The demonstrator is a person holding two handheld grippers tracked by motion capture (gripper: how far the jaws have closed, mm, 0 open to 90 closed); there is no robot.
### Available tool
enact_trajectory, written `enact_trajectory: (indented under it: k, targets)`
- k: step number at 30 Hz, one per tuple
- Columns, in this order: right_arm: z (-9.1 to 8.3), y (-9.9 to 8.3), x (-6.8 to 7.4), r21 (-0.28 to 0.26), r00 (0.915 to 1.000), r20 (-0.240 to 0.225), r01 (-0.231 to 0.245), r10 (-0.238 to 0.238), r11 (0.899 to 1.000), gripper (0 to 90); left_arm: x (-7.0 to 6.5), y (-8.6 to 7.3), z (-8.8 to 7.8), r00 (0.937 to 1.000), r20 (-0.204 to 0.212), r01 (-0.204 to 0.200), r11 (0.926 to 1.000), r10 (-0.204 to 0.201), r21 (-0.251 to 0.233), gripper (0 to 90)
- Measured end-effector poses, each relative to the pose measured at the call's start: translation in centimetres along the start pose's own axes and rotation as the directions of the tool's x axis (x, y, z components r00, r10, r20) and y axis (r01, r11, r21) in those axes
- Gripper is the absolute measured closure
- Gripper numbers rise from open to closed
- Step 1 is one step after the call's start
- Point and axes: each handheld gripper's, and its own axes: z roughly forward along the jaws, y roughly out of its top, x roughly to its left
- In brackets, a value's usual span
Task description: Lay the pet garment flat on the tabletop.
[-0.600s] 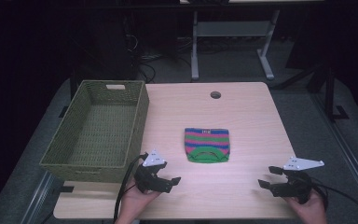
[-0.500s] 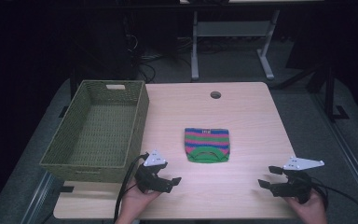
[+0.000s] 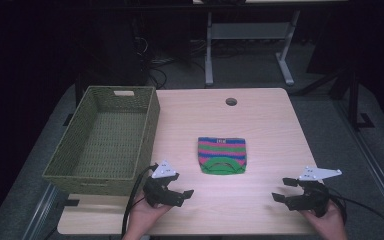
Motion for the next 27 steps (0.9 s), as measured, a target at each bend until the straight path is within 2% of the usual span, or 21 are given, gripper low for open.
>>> enact_trajectory:
  k: [10, 18, 23, 27]
  targets:
    - [1.1, 1.3, 0.7, 0.005, 0.9990, -0.035, 0.030, -0.030, 1.000, 22.6, 0.0, 0.3, 0.7, 1.0000, 0.005, -0.008, 0.9999, 0.008, 0.009, 20.3]
    - [1.8, 1.9, 0.9, 0.017, 0.9984, -0.042, 0.039, -0.039, 0.999, 22.6, 0.1, 0.3, 0.8, 0.9999, 0.009, -0.009, 0.9999, 0.009, 0.006, 20.5]
    - [2.2, 2.6, 1.1, 0.018, 0.9976, -0.047, 0.051, -0.050, 0.999, 22.6, 0.0, 0.4, 0.9, 0.9992, -0.012, -0.038, 0.9989, 0.039, 0.027, 20.8]
    - [2.6, 3.1, 1.0, 0.032, 0.9969, -0.045, 0.066, -0.065, 0.997, 22.7, 0.0, 0.6, 1.1, 0.9993, 0.000, -0.036, 0.9990, 0.036, 0.026, 21.4]
